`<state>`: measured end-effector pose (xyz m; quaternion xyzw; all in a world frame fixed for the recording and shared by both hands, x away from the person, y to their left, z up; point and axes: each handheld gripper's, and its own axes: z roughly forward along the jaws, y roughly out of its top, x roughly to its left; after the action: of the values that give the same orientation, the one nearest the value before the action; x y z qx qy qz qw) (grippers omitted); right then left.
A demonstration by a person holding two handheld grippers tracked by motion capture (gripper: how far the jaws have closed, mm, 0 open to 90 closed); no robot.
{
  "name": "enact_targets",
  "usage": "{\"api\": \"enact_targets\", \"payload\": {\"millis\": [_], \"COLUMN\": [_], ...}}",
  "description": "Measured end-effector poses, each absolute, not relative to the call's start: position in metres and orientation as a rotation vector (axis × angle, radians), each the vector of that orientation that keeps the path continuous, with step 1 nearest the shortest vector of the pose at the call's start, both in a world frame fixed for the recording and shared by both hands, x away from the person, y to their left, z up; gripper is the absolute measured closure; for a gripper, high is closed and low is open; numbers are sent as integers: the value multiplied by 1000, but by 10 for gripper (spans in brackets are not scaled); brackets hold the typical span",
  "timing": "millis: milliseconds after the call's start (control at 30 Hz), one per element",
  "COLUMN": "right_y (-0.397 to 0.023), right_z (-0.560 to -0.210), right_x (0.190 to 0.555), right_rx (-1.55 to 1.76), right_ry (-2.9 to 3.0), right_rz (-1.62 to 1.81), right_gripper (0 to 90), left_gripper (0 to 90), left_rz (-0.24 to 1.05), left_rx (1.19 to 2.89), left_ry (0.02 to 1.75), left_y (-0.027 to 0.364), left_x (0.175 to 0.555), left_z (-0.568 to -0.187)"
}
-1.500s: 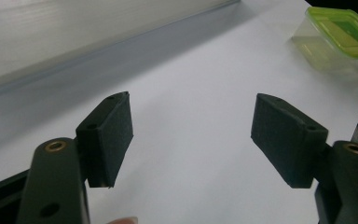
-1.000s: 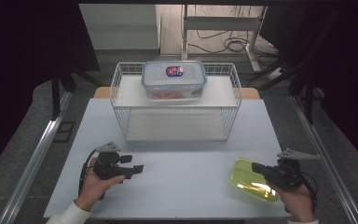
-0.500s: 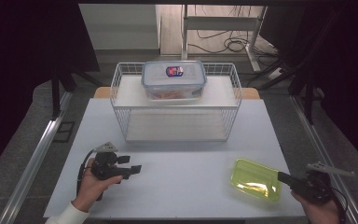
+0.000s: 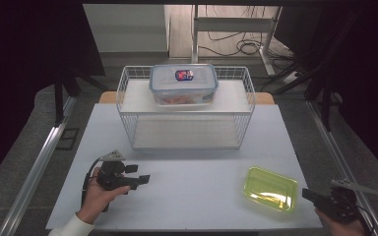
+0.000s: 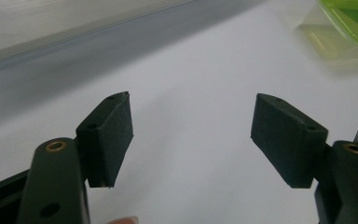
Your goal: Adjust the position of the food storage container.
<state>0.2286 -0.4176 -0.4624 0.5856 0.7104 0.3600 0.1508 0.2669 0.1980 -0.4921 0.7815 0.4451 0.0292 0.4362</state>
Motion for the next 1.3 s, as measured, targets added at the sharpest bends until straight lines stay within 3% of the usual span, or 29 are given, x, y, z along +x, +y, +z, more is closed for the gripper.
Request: {"api": "enact_targets", "payload": {"millis": [367, 1300], "right_y": [-408, -360], "right_z": [-479, -483], "right_x": [244, 263], "right_rx": [1719, 1600], "right_ry": [2077, 2229], "right_rz": [889, 864], "right_gripper": [890, 890], "left_gripper": [291, 292], "left_rz": [76, 85], "left_rx": [1947, 1933], "left_ry": [1106, 1112], "left_y": [197, 200], "left_x": [267, 267], "left_z": [-492, -489]}}
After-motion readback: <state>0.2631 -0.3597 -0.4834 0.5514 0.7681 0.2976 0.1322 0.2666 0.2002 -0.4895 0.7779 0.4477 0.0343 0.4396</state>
